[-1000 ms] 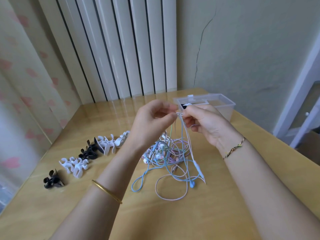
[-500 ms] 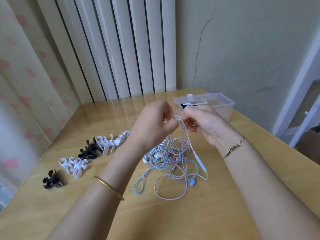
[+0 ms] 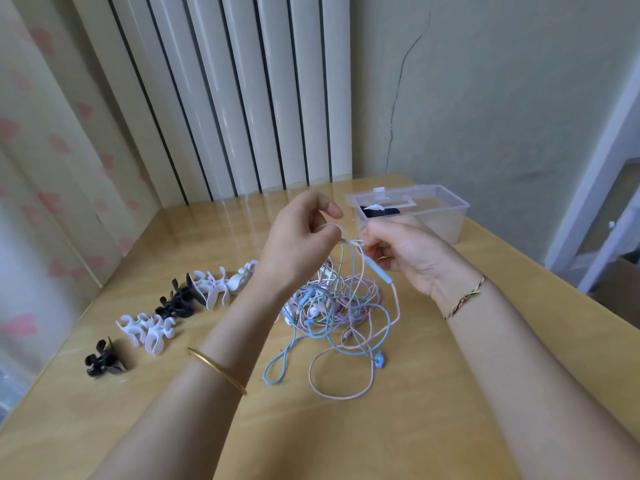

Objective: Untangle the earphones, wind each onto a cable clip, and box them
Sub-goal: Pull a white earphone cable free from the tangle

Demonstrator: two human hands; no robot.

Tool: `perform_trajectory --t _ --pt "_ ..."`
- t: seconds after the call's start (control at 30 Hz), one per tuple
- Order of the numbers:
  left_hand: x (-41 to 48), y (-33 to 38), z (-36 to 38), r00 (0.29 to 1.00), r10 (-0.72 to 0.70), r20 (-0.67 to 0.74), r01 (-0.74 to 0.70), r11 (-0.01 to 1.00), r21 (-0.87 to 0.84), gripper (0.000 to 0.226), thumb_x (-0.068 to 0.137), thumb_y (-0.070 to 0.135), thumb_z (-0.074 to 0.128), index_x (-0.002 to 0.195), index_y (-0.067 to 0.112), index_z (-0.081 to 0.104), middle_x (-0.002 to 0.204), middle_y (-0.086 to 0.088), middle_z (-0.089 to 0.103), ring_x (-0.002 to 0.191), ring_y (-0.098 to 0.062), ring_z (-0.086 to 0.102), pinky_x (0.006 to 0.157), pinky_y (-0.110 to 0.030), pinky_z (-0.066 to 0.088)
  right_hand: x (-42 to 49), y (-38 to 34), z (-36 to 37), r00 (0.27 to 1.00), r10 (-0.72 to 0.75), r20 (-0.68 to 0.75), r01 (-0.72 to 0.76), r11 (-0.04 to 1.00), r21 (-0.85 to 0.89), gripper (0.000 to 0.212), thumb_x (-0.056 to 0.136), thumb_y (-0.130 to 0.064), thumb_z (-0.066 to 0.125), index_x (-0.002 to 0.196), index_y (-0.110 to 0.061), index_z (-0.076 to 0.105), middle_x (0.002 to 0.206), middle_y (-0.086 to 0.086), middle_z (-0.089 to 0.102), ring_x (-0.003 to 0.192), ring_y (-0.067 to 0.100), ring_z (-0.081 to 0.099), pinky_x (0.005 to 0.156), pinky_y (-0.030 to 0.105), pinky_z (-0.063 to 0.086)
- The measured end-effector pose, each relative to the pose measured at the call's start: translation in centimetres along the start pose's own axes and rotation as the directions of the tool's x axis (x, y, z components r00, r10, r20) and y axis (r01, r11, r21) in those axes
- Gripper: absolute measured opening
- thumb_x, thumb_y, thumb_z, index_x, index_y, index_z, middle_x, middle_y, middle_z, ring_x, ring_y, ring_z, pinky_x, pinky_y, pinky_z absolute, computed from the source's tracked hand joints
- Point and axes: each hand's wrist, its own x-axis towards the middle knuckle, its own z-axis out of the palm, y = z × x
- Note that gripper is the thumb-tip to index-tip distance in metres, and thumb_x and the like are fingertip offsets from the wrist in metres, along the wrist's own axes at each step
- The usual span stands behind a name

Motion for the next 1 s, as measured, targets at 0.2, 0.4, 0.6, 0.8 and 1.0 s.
perform_trajectory --t 0.2,0.4,0.6,0.8,1.0 --pt "0.7 0.9 -0.6 0.925 -0.379 -0.001 0.299 0.730 -0.615 0.024 0.095 0.009 0.039 0.089 0.015 0.062 0.050 0.007 0.055 0.051 -0.007 0.049 0.057 -0.021 0.038 0.0 0.5 -0.3 0.999 0.032 0.004 -0.032 0.999 0.005 0.024 0.080 -0.003 0.047 0.058 -0.012 0.050 0.055 0.004 0.050 0.051 0.016 0.045 0.053 0.025 0.036" --pt "0.0 1.1 -0.6 0.956 -0.292 -0.011 0.197 0.675 -0.711 0.015 0.098 0.006 0.044 0.098 0.010 0.058 0.092 -0.005 0.072 0.037 -0.009 0.033 0.050 -0.020 0.046 -0.2 1.1 -0.3 0.996 0.072 0.043 -0.079 0.978 0.191 0.023 0.083 -0.001 0.041 0.064 -0.009 0.051 0.061 0.006 0.063 0.056 0.017 0.056 0.064 0.029 0.047" --pt "0.1 1.8 -0.9 0.966 -0.228 -0.125 0.124 0.826 -0.550 0.024 0.093 -0.002 0.044 0.101 0.014 0.060 0.065 -0.003 0.060 0.039 -0.011 0.036 0.042 -0.020 0.042 0.0 1.4 -0.1 0.999 0.028 -0.019 -0.021 0.954 0.299 0.022 0.083 0.001 0.041 0.064 -0.008 0.050 0.074 0.013 0.062 0.065 0.023 0.059 0.072 0.034 0.050" --pt "1.2 1.3 -1.3 0.891 -0.391 -0.231 0.221 0.817 -0.533 0.022 0.090 0.007 0.043 0.076 0.018 0.056 0.061 0.005 0.045 0.051 -0.007 0.039 0.056 -0.019 0.042 -0.5 1.6 -0.5 0.999 0.032 -0.029 -0.030 0.996 0.078 0.024 0.082 0.003 0.045 0.063 -0.008 0.052 0.066 0.008 0.061 0.058 0.018 0.058 0.064 0.029 0.048" --pt "1.2 1.0 -1.2 0.898 -0.269 -0.348 0.193 0.952 -0.238 0.031 0.083 0.017 0.057 0.052 0.015 0.056 0.065 -0.002 0.045 0.042 0.003 0.039 0.040 -0.007 0.028 -0.4 1.2 -0.4 0.995 -0.092 0.043 0.096 0.990 -0.107 0.017 0.065 -0.019 0.052 0.078 -0.018 0.063 0.085 0.002 0.065 0.078 0.014 0.060 0.077 0.029 0.047"
